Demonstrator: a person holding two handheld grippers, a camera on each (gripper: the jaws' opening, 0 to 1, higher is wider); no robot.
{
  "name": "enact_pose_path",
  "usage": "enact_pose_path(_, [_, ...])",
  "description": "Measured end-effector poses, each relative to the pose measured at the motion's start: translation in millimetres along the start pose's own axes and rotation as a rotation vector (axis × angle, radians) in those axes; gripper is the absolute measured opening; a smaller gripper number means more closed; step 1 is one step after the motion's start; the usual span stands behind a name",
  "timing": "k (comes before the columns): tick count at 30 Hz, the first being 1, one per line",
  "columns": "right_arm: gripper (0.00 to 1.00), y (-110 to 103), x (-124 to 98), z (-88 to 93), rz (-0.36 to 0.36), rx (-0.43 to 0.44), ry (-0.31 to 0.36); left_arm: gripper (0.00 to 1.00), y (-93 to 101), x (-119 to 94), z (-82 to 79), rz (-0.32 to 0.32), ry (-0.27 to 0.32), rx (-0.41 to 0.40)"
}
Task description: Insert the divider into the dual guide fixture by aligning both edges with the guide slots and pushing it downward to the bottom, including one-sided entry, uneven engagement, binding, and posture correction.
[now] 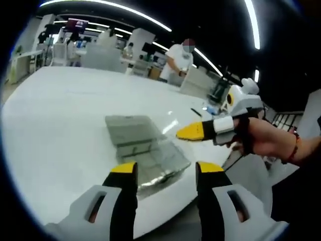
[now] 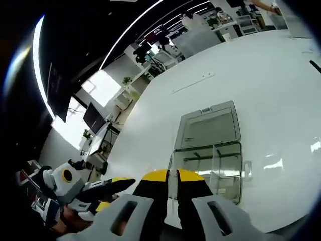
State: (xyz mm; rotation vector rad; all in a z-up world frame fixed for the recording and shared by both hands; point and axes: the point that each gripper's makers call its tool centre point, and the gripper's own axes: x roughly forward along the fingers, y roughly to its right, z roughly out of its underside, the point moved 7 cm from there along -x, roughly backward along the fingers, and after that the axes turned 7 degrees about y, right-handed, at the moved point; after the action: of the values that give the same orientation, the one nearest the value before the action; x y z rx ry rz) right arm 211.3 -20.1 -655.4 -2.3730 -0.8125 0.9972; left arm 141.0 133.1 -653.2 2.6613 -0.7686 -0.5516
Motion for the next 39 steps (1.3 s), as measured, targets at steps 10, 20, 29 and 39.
enact_pose_path(10, [0.01,0.1,11.3,5.1,0.086,-0.023,-0.057,0.5,-13.5,-0.4,0.1,0.052,0.004,0.008])
enact_pose_path(20, [0.01,5.3,21.5,9.4,0.146,-0.042,-0.105,0.54,-19.2,1.7,8.0,0.08,-0.009,0.023])
enact_pose_path(29, [0.01,3.1,28.1,9.5,0.161,-0.046,-0.129,0.63,-20.9,10.2,4.6,0.122,0.014,0.043])
enact_pose_path(39, [0.01,2.9,34.7,10.6,0.191,-0.06,-0.178,0.71,-28.0,9.3,3.5,0.15,0.05,0.05])
